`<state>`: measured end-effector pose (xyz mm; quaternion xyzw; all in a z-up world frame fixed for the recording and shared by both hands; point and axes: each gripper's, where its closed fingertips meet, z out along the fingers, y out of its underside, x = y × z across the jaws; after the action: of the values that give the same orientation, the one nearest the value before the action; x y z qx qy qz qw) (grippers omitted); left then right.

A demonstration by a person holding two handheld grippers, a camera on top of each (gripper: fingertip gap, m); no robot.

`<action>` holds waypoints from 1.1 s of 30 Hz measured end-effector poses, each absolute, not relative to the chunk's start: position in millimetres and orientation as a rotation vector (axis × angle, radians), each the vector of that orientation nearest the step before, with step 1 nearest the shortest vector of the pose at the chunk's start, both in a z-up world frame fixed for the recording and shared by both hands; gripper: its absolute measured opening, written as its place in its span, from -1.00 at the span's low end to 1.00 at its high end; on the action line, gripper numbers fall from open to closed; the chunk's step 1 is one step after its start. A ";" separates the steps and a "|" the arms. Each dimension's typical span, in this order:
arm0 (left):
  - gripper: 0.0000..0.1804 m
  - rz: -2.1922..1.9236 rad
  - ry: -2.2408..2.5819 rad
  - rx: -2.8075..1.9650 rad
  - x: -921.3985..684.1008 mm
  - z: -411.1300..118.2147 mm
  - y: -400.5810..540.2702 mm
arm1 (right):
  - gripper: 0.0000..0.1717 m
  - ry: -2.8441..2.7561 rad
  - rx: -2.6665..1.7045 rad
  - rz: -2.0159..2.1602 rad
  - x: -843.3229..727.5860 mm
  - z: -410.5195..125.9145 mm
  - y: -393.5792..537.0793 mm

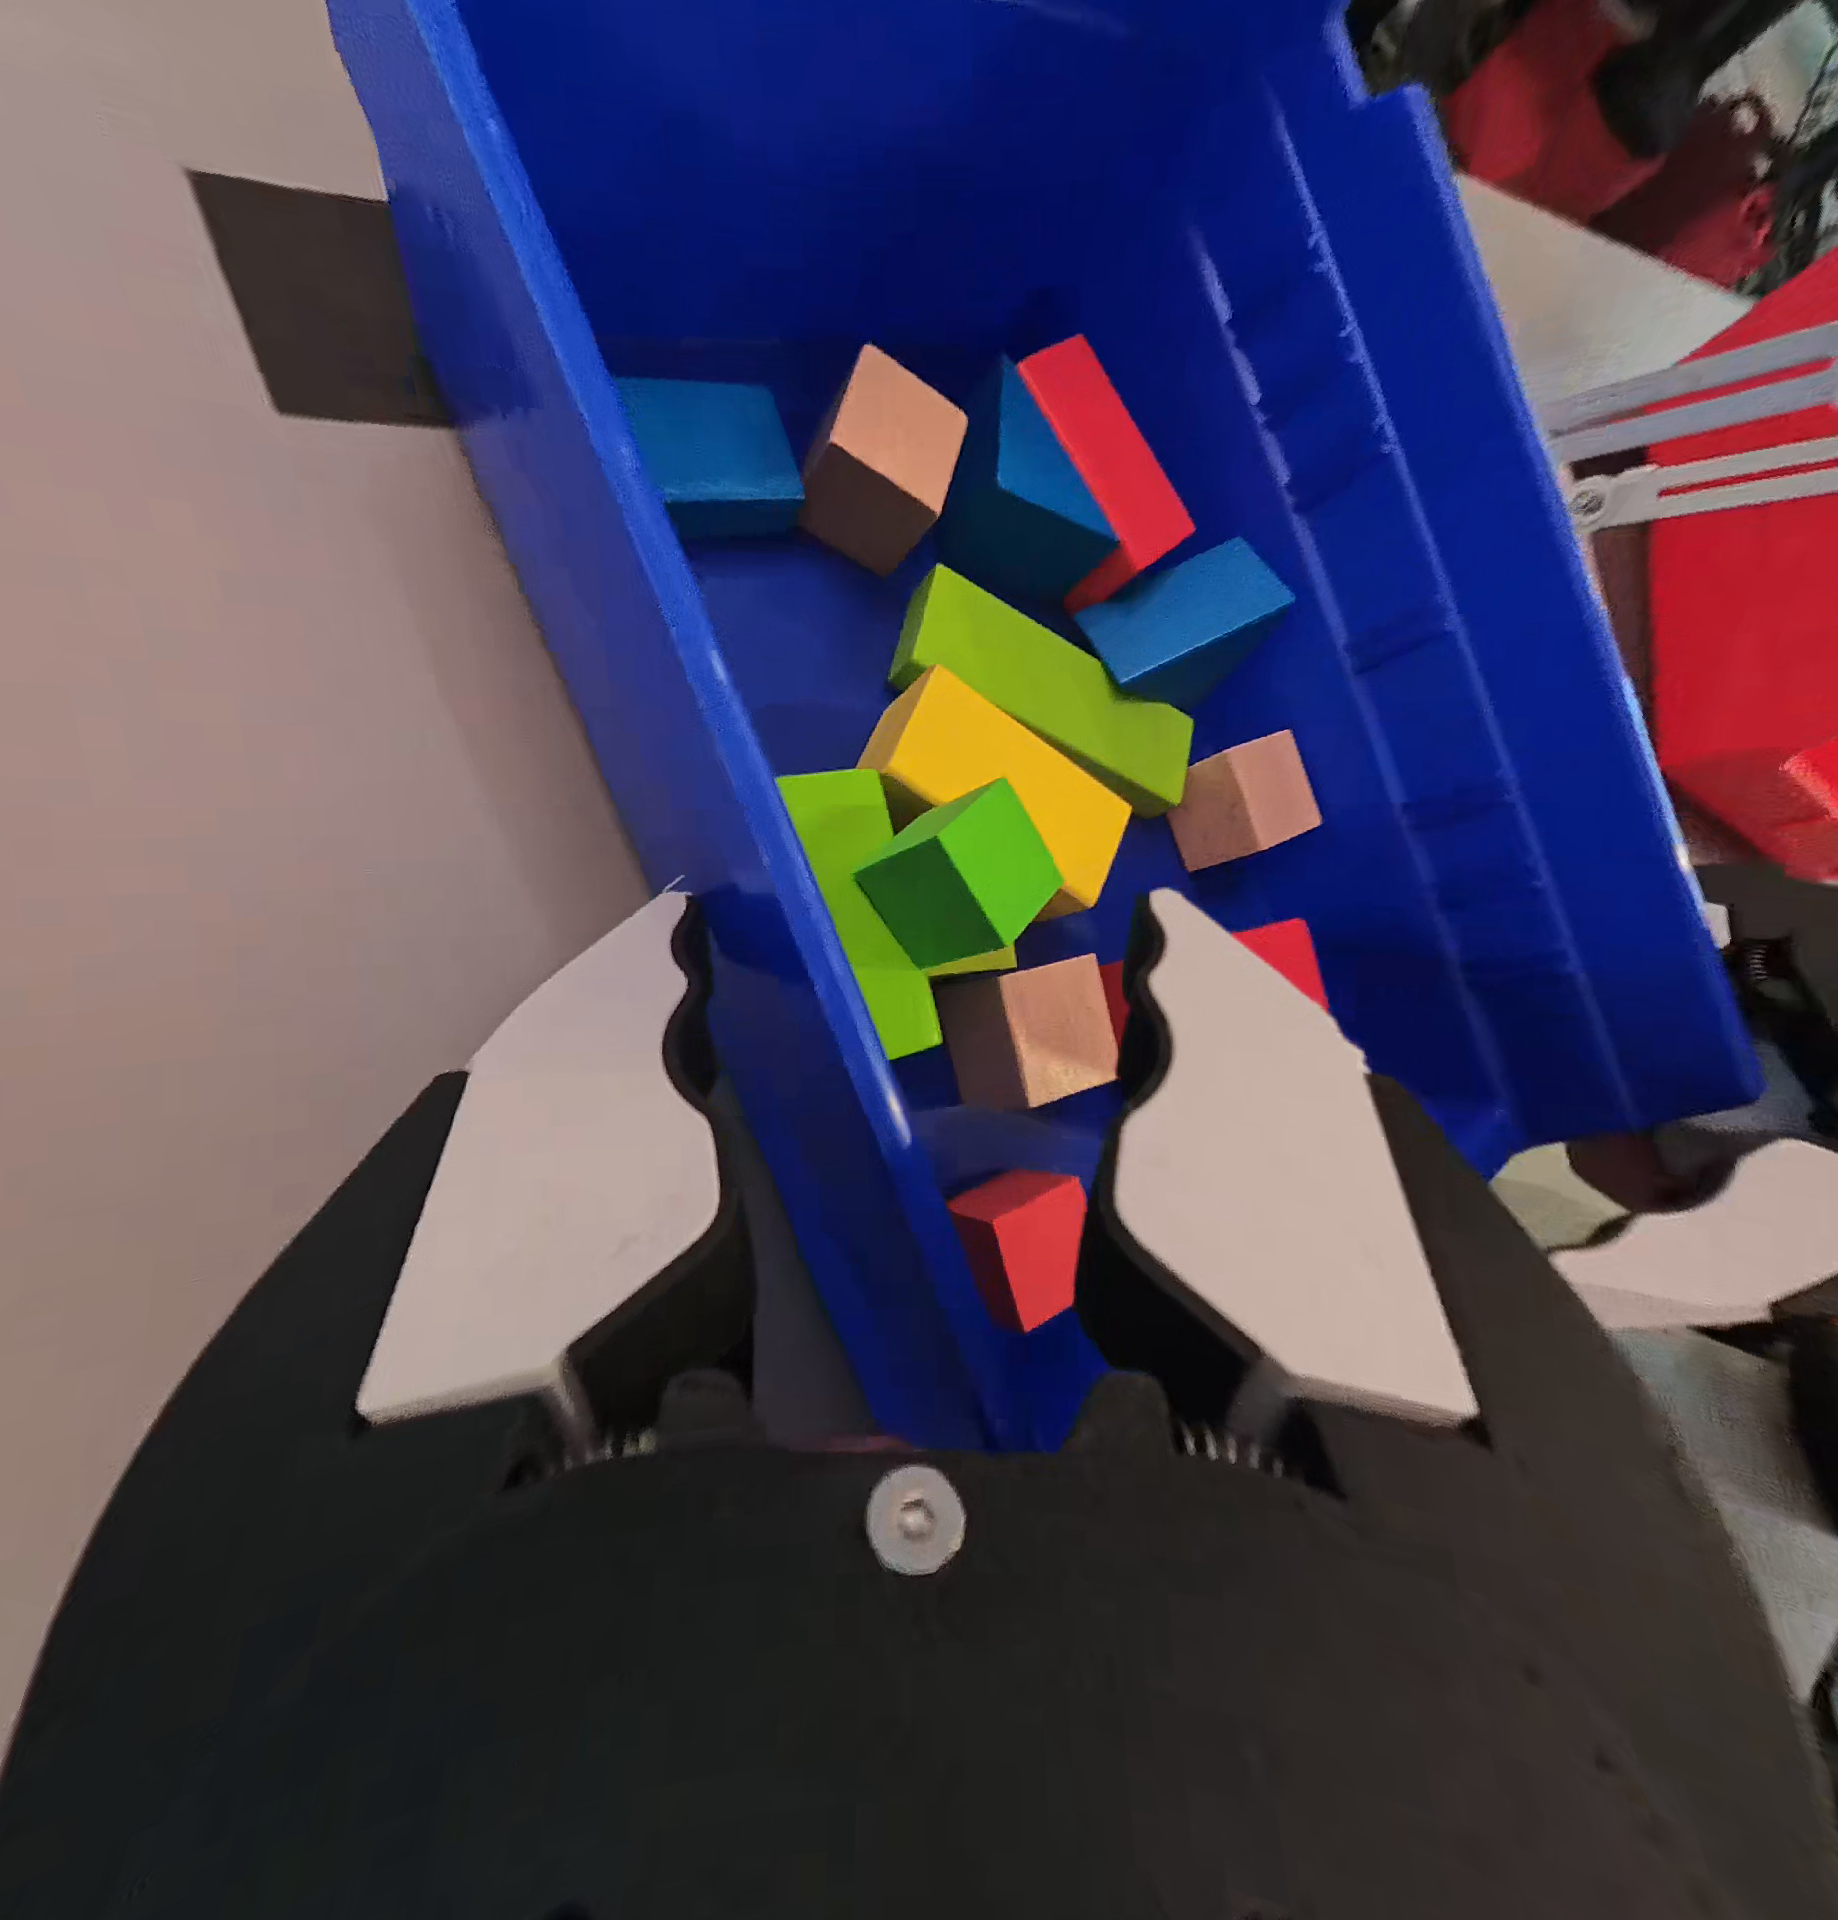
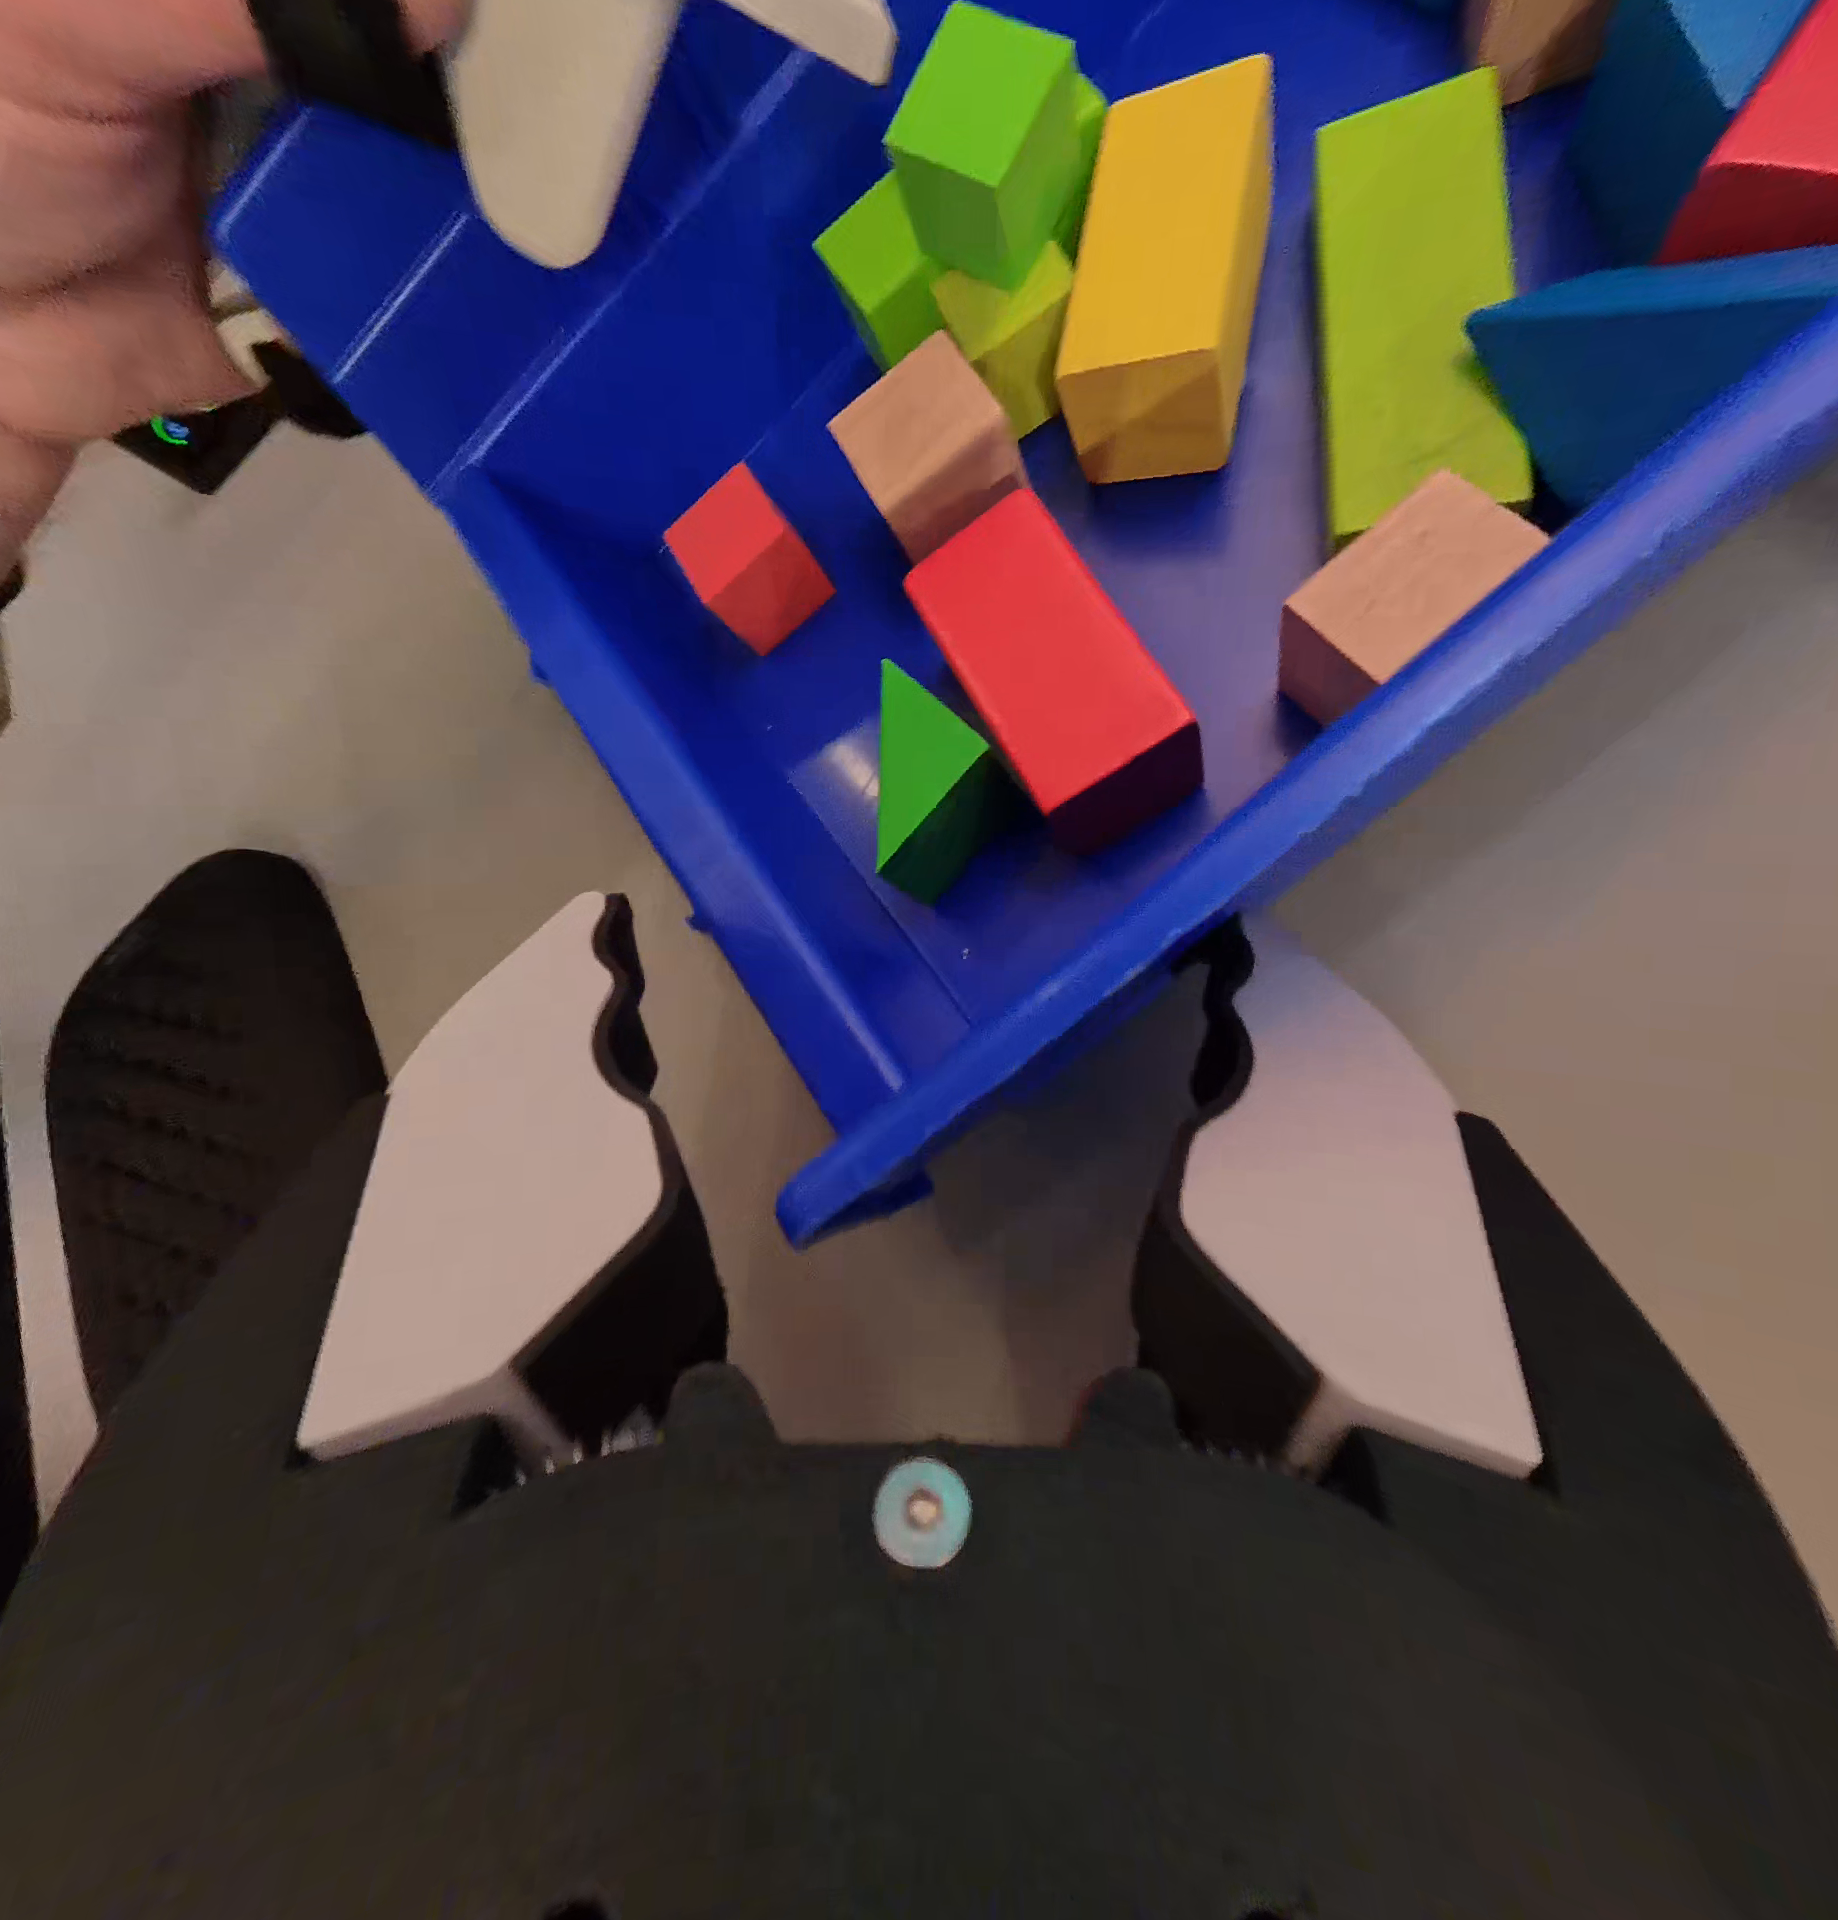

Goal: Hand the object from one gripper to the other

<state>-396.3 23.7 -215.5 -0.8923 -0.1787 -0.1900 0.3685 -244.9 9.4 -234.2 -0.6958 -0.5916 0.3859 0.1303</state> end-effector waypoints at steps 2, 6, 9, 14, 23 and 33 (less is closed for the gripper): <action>-0.19 -0.540 -0.461 -2.293 -408.4 -215.9 27.7 | 0.17 -1.731 -2.044 1.184 -243.2 -227.8 7.6; -0.17 -0.544 -0.441 -2.213 -425.0 -198.7 19.7 | 0.07 -1.723 -1.901 1.018 -186.3 -197.2 40.5; -0.16 -0.447 -0.345 -2.139 -422.4 -171.2 4.4 | -0.03 -1.671 -1.829 0.694 -103.6 -181.9 100.3; -0.07 -0.204 -0.190 -2.207 -401.6 -161.5 -24.4 | 0.02 -1.532 -1.889 0.201 30.5 -196.3 206.7; -0.26 -0.151 -0.337 -2.403 -394.7 -222.5 -31.7 | -0.43 -1.642 -1.991 0.049 84.1 -262.2 256.7; -0.72 -0.117 -0.457 -2.415 -407.8 -228.7 -26.5 | -0.70 -1.953 -1.883 0.205 127.3 -265.8 239.4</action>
<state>-407.8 -26.5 -228.7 -0.9252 -0.1750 -0.0448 0.3338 127.3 239.4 -265.8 -0.6769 -0.7019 0.0738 0.2090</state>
